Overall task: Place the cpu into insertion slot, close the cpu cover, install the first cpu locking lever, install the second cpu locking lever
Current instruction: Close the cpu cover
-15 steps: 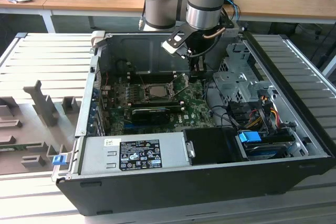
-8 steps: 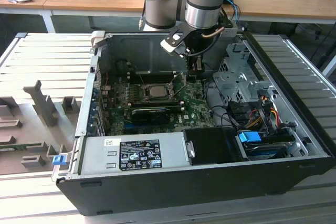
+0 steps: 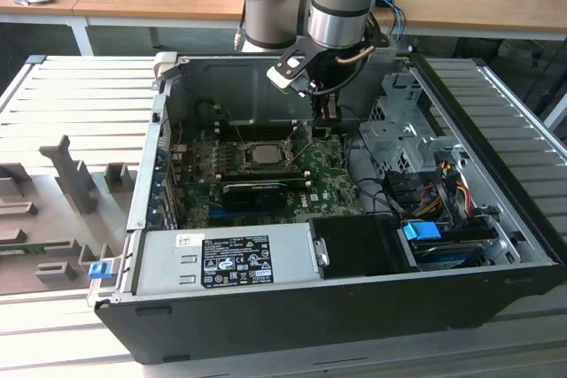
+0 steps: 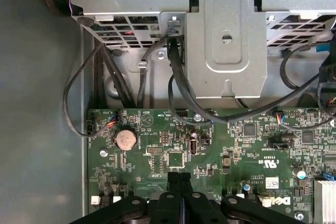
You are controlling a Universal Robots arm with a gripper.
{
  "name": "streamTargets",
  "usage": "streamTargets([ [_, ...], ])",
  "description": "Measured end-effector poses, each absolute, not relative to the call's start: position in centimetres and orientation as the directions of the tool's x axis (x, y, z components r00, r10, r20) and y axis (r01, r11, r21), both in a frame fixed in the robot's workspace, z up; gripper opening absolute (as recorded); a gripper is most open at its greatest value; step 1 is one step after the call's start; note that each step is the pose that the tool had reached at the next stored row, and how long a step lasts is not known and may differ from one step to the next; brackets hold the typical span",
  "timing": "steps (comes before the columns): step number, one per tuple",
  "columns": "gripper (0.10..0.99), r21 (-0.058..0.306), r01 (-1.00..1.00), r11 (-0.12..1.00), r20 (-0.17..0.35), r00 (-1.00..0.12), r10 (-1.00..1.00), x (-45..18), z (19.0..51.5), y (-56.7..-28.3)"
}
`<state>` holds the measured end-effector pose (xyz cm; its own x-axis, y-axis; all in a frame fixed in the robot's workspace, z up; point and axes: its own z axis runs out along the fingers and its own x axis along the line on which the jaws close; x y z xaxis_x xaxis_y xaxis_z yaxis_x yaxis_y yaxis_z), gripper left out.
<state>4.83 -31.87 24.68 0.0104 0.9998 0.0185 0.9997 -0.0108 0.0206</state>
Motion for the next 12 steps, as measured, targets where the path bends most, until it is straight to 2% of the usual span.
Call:
streamTargets([
  [12,0.106,0.021,1.000,-0.011,0.019,0.010,1.000,4.20,24.68,-31.87],
])
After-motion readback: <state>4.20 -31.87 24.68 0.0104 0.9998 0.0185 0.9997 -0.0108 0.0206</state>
